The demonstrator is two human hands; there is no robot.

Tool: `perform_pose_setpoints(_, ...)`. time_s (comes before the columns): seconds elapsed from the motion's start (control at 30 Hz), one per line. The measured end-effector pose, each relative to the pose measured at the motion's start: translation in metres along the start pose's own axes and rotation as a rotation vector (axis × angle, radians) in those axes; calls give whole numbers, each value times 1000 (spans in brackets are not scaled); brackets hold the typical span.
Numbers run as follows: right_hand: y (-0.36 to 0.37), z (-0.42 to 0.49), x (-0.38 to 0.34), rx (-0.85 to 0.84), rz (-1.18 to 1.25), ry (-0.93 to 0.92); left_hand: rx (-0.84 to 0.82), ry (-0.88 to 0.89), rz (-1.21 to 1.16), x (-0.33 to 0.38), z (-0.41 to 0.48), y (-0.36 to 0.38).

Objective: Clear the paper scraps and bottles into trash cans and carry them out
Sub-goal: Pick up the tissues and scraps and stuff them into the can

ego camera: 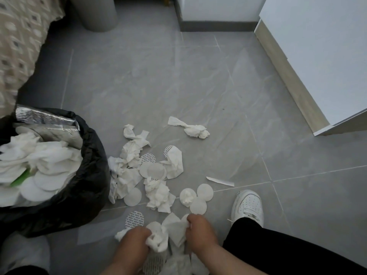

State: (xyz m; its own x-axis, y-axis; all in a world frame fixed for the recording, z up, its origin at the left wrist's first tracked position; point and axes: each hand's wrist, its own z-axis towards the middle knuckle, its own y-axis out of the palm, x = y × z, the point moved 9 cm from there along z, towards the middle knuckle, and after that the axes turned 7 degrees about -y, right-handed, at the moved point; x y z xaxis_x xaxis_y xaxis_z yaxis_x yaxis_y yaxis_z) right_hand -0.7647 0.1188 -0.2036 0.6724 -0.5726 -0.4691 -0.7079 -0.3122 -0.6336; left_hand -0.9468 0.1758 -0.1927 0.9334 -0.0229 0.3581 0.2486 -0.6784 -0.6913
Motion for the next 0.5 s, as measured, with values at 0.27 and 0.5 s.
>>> perform_pose_setpoints(0.27,-102,28,-38,228,189,-120,155,-68,-547,24,25,-82)
perform_pose_setpoints(0.5,-227,23,-105,376,114,-237,155,60,-720,93,15,-198)
